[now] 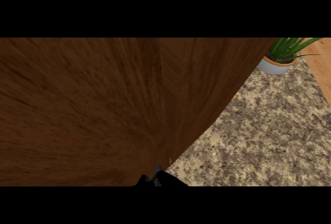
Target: Pick up the bottled water, place it into the cabinet and close the cabinet
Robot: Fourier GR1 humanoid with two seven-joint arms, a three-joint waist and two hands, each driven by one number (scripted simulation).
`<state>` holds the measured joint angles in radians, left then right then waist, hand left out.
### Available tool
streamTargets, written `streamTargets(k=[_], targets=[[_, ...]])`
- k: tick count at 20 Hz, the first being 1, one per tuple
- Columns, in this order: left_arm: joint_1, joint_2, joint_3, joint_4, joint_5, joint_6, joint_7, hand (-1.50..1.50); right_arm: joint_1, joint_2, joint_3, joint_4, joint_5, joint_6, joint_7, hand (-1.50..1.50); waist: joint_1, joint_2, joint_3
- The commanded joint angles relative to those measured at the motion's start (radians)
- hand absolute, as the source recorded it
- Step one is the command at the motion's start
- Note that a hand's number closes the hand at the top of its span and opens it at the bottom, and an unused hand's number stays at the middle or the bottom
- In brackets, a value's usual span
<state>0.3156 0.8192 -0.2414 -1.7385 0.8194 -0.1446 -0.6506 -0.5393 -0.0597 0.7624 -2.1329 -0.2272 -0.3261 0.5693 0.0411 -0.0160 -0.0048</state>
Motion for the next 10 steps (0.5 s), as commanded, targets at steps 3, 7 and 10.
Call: streamTargets(k=[3, 7, 10], targets=[[0.024, 0.042, 0.052, -0.098, 0.054, 0.002, 0.057, -1.5, -0.26, 0.058, 0.006, 0.272, -0.075, -0.248, -0.087, 1.5, 0.022, 0.017, 0.004], [0.086, 0.062, 0.101, -0.174, 0.086, 0.013, 0.081, -1.5, -0.361, 0.059, -0.013, 0.345, -0.216, -0.346, -0.095, 1.5, 0.014, 0.015, 0.005], [0.094, 0.056, 0.116, -0.122, 0.072, -0.037, 0.064, -1.5, -0.492, 0.059, -0.095, 0.477, -0.352, -0.31, -0.178, 1.5, 0.019, 0.02, 0.004]])
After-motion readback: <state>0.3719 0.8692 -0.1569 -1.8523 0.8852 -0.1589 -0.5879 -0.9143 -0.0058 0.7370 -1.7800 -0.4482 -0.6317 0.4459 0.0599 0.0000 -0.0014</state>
